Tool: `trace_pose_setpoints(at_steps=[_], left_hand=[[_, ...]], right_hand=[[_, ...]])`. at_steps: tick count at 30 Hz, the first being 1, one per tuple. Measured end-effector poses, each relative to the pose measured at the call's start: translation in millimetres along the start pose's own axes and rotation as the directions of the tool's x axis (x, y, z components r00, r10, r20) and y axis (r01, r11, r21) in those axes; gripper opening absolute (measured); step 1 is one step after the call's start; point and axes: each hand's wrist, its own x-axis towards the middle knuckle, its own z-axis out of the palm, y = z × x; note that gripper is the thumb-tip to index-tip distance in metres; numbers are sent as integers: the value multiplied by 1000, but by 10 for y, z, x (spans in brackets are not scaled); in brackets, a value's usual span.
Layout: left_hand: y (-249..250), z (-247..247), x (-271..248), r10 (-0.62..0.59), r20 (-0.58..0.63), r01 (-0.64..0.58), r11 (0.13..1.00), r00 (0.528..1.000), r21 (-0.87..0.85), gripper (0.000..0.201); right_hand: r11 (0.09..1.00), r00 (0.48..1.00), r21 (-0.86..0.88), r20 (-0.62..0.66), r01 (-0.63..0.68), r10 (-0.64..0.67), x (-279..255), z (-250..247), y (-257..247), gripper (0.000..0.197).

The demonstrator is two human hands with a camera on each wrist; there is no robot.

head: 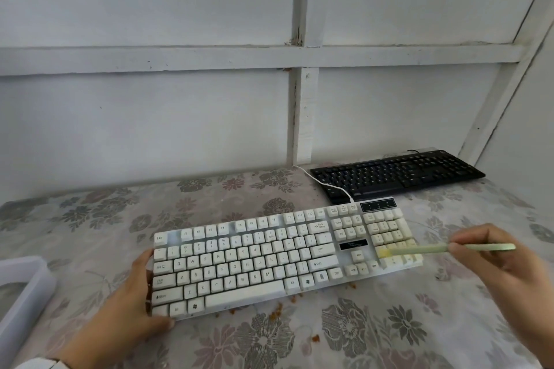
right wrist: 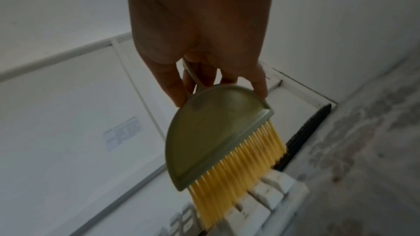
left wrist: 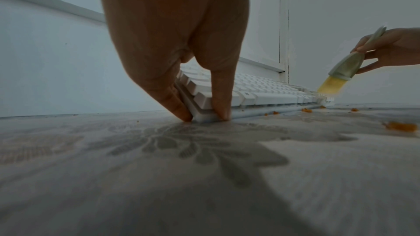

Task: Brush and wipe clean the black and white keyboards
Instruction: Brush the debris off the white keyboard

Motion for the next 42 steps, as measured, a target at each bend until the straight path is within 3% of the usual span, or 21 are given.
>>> trace_pose_setpoints(at_steps=[2, 6, 11, 14, 16, 18, 20, 22, 24, 26, 32, 37, 42], left_hand=[[-10, -1, 8, 13, -3, -13, 1000, 1000, 12, 109], [-45, -7, 17, 25, 6, -26, 1000, 1000, 11, 109], [-63, -10, 23, 40, 22, -41, 998, 999, 40, 111], [-29, -4, 5, 77, 11, -77, 996, 997, 42, 107], [2, -5, -11, 82, 0, -82, 995, 997, 55, 104], [18, -9, -18, 78, 1, -78, 995, 997, 59, 103], [1, -20, -12, 74, 12, -74, 996, 997, 45, 105], [-27, -28, -10, 78, 13, -78, 997, 997, 27, 102], [-33, -28, -15, 99, 11, -99, 995, 995, 4, 100], [-14, -27, -23, 120, 1, -120, 993, 993, 1, 103], [87, -35, -52, 151, 16, -151, 989, 988, -9, 100], [30, -49, -21, 173, 31, -172, 984, 984, -41, 94], [-44, -64, 15, 170, 59, -169, 985, 984, -18, 101]], right_hand=[[999, 999, 30, 32, -19, 18, -8, 8, 14, 20], [986, 995, -168, -101, -2, -15, 32, -54, 33, 24], [997, 999, -78, -44, 21, -24, -6, -6, 19, 24], [975, 987, -220, -144, 42, -75, -14, 37, -35, 33], [976, 979, -191, -152, 105, -135, -77, 101, -230, 12], [983, 982, -45, -67, 175, -178, -223, 260, -477, 18], [965, 970, 172, 111, 197, -217, -433, 601, -735, 9], [946, 891, 207, 333, 250, -309, -650, 1022, -892, 18], [921, 823, 134, 416, 366, -387, -842, 1436, -881, 15], [869, 795, 62, 374, 492, -477, -990, 1773, -842, 11], [812, 793, -90, 300, 577, -530, -1306, 2220, -861, 18], [809, 822, -170, 218, 563, -526, -1363, 2322, -827, 17], [816, 852, -245, 155, 524, -501, -1230, 2138, -633, 19]])
